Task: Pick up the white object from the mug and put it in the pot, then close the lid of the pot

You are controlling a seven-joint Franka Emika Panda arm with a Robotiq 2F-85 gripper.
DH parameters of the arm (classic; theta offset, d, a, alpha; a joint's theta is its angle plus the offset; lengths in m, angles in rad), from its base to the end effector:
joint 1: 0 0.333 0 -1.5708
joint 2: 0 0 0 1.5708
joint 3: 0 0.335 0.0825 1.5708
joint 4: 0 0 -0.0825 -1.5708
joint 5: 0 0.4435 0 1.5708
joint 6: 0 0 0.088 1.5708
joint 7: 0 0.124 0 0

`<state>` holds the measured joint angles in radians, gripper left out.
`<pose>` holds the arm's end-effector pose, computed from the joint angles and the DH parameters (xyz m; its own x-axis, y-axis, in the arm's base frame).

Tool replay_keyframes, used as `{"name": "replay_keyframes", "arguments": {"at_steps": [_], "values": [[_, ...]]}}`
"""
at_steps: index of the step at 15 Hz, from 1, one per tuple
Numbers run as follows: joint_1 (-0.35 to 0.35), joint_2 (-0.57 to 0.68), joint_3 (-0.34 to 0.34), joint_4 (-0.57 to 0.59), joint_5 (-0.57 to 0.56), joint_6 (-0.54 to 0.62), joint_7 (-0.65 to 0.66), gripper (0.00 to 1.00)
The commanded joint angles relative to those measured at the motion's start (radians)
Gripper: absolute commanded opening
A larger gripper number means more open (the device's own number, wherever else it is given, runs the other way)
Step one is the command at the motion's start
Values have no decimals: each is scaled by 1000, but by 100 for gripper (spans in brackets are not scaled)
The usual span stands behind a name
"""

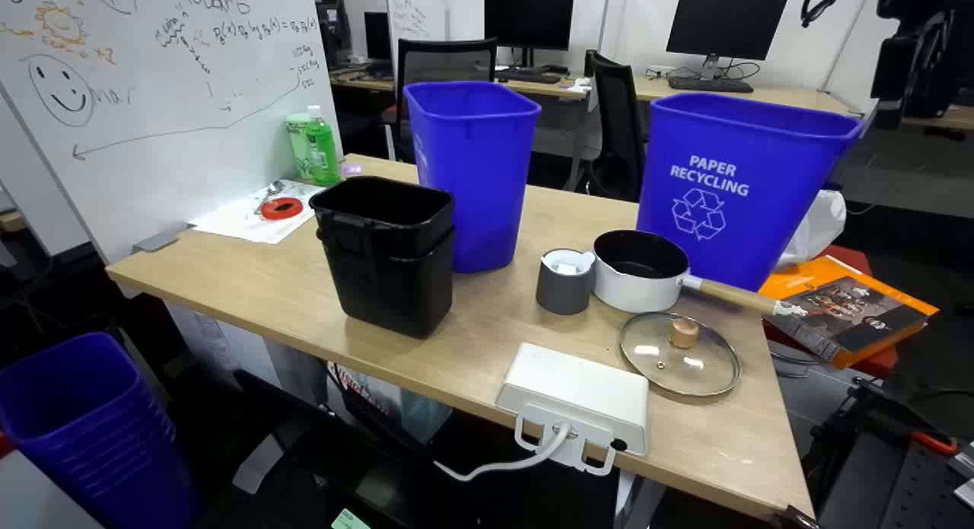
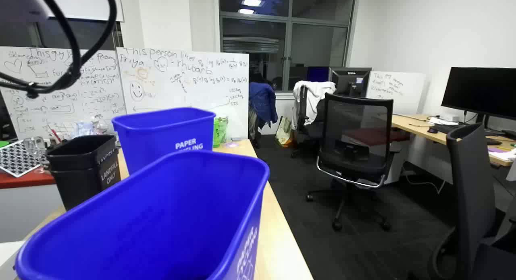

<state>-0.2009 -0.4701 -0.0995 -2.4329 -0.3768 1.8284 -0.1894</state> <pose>0.4067 -0.1639 0.4449 0.9795 -0.0034 -0.2015 0.0510 -0.9631 0.2644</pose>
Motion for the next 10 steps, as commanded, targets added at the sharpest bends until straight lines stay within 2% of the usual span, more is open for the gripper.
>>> {"name": "replay_keyframes", "arguments": {"at_steps": [1,10], "values": [[23,-1,-19,2,-8,-5,7,100],[31,-1,-20,2,-7,-4,8,100]]}}
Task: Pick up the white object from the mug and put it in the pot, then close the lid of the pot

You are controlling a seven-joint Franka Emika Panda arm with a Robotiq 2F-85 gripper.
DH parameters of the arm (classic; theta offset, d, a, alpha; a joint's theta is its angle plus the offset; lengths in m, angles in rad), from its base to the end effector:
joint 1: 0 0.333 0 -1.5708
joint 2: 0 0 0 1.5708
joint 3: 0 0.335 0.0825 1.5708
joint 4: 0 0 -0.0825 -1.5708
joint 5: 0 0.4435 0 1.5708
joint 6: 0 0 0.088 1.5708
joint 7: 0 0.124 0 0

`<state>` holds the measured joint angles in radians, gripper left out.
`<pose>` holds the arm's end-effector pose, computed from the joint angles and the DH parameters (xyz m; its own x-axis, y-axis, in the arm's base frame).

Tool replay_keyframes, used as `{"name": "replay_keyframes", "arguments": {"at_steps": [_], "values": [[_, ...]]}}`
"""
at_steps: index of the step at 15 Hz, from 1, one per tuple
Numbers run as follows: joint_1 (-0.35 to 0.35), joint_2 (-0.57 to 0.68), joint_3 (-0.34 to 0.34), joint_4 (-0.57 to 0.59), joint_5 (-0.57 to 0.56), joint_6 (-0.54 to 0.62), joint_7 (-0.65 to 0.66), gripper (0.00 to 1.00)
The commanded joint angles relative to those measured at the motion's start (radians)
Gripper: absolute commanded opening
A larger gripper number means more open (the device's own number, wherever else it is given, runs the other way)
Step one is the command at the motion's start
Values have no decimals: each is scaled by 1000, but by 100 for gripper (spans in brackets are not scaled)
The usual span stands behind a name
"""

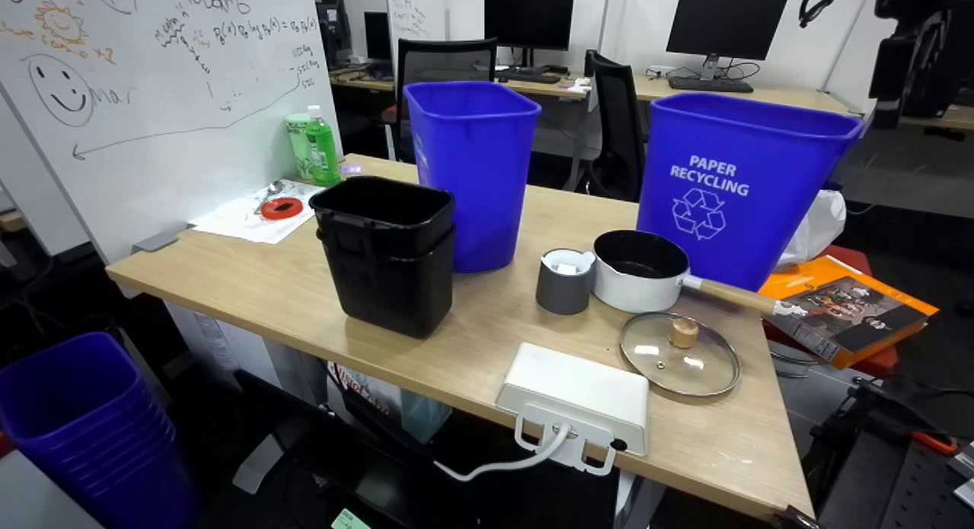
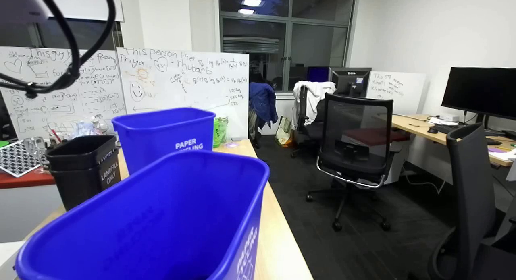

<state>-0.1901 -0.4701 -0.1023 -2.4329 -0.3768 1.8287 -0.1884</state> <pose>0.4081 -0.1607 0.4448 0.9796 0.0041 -0.2007 0.0580 -0.9629 0.2634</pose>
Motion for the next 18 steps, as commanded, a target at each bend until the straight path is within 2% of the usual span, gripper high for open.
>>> {"name": "replay_keyframes", "arguments": {"at_steps": [1,6,10,15,18], "values": [[21,2,-19,7,6,-6,15,100],[62,36,-10,-21,124,131,108,100],[95,119,6,-56,185,340,165,100],[144,198,51,-35,219,513,180,100],[148,228,73,-18,177,585,173,100]]}}
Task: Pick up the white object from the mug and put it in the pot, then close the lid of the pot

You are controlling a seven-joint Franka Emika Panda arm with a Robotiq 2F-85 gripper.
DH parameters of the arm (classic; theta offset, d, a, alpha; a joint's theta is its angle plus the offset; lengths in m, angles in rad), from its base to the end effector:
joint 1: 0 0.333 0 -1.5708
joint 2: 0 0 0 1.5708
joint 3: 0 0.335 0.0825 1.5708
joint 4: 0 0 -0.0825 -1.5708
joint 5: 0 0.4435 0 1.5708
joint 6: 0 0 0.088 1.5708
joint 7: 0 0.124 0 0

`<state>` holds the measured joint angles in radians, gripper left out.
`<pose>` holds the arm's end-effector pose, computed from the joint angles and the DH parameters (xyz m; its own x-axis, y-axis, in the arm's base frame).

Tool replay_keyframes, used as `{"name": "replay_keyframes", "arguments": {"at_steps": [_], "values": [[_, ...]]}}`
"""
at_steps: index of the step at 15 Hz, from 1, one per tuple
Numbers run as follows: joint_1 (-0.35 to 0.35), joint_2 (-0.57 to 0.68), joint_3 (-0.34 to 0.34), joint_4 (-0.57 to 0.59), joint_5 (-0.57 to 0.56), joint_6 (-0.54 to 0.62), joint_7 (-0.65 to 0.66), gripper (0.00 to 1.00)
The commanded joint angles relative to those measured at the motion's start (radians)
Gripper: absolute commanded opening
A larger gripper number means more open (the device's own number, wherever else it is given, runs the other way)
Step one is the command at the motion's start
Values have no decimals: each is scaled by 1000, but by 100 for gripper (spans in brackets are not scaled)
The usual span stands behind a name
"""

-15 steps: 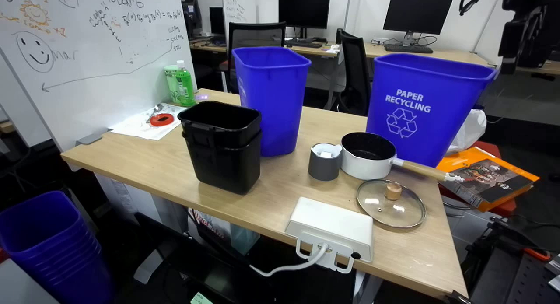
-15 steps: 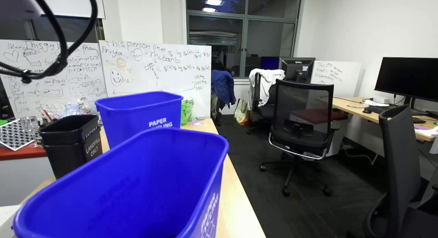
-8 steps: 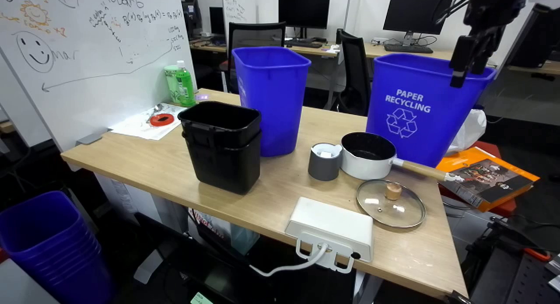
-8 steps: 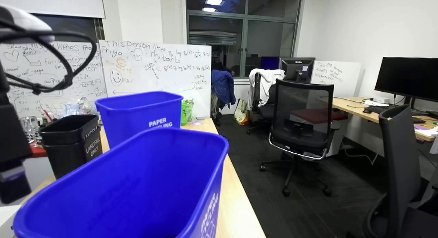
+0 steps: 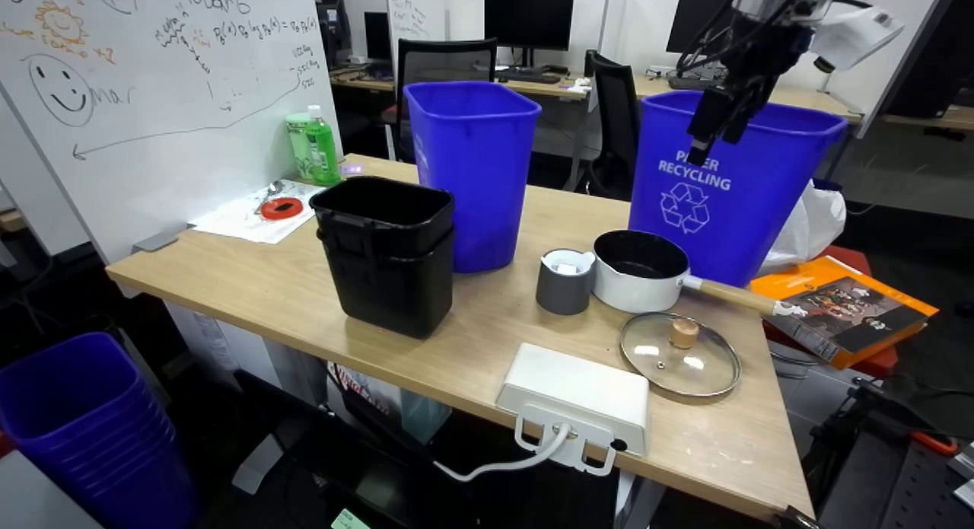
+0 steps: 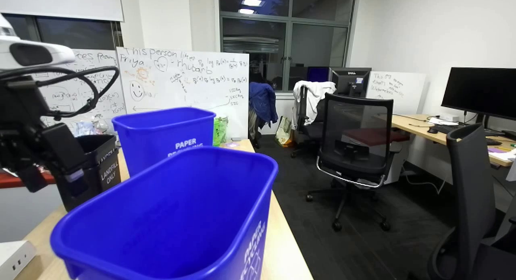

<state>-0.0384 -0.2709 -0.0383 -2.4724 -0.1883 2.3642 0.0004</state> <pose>0.5021 -0.0429 0.3750 0.9866 0.0574 0.1530 0.0357 -0.9894 0.1410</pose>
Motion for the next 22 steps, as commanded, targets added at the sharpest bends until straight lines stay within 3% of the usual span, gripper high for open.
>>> {"name": "replay_keyframes", "arguments": {"at_steps": [1,3,6,8,9,16,22], "values": [[3,34,10,21,12,70,-14,100],[31,37,2,0,109,139,-18,100],[67,27,-14,-15,273,88,-85,100],[29,-7,-27,-29,242,9,-93,100],[44,27,-5,-15,243,66,-61,100],[33,8,-22,-25,247,29,-82,100],[33,124,25,-37,183,100,-6,100]]}}
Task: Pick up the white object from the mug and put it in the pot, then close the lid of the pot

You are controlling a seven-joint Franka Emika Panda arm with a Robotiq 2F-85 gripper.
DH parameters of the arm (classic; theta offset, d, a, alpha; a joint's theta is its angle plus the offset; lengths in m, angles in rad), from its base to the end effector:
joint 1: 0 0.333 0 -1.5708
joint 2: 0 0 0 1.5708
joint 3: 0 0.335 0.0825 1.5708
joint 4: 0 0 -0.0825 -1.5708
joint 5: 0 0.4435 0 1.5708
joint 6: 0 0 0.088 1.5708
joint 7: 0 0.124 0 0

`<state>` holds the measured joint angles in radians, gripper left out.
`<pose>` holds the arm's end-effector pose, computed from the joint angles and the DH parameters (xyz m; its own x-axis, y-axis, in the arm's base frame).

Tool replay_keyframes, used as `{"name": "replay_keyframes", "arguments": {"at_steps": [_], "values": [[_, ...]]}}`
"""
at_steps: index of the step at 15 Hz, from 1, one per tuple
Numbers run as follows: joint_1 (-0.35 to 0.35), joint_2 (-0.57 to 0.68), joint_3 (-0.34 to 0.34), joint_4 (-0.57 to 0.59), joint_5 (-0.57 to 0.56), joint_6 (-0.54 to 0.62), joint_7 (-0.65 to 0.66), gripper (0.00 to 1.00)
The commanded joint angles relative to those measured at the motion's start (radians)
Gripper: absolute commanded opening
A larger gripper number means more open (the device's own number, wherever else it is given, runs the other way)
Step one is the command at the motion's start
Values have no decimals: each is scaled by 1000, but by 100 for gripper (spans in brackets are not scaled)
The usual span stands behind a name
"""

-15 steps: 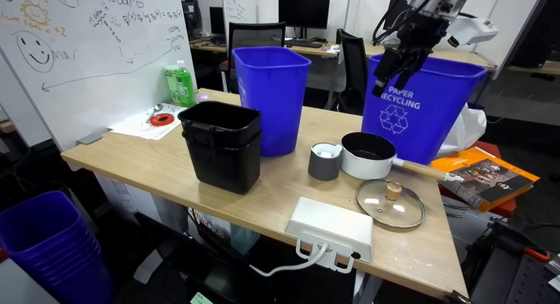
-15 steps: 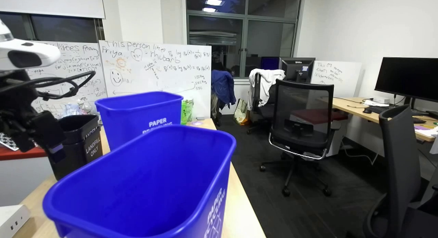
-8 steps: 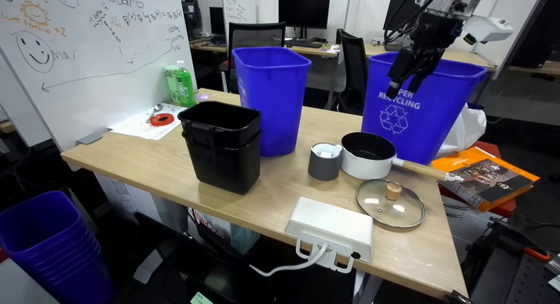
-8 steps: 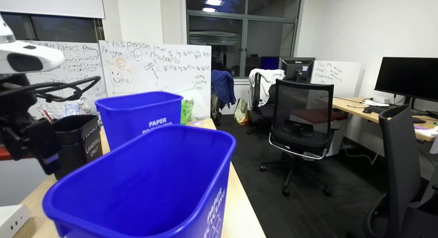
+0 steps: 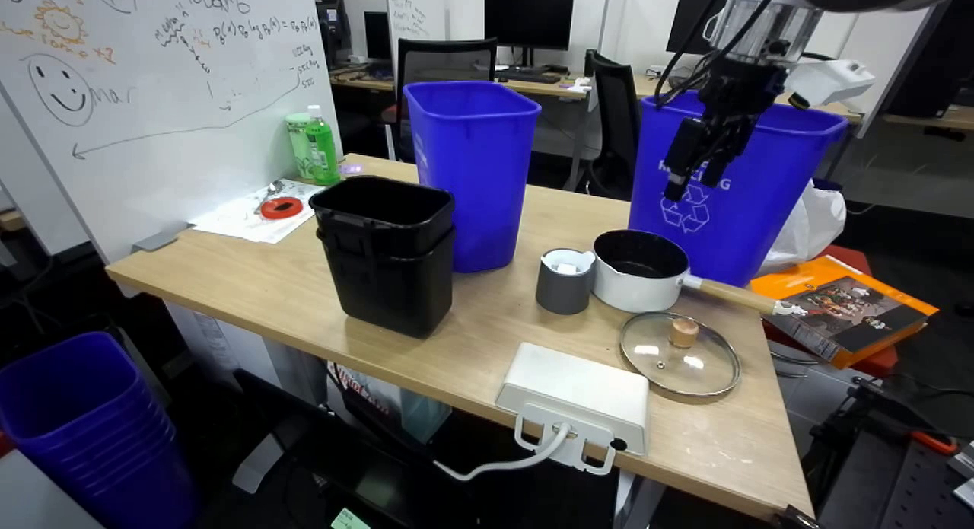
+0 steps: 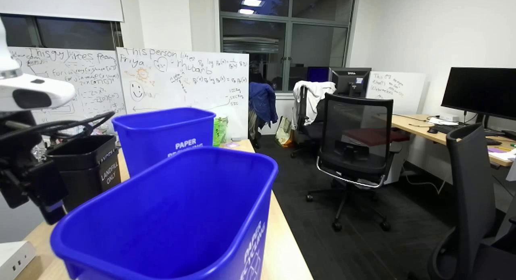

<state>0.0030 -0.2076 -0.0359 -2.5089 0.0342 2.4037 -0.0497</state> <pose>0.4971 -0.0153 0.3289 0.9946 -0.0083 0.1031 -0.0055 -0.9996 -0.0278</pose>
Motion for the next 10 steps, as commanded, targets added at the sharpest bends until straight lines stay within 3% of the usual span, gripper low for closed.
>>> {"name": "replay_keyframes", "arguments": {"at_steps": [1,4,8,10], "values": [[-9,88,30,1,-58,88,64,100],[0,188,48,21,-98,207,125,100],[15,306,45,60,-274,331,276,100],[36,360,36,90,-303,372,330,100]]}}
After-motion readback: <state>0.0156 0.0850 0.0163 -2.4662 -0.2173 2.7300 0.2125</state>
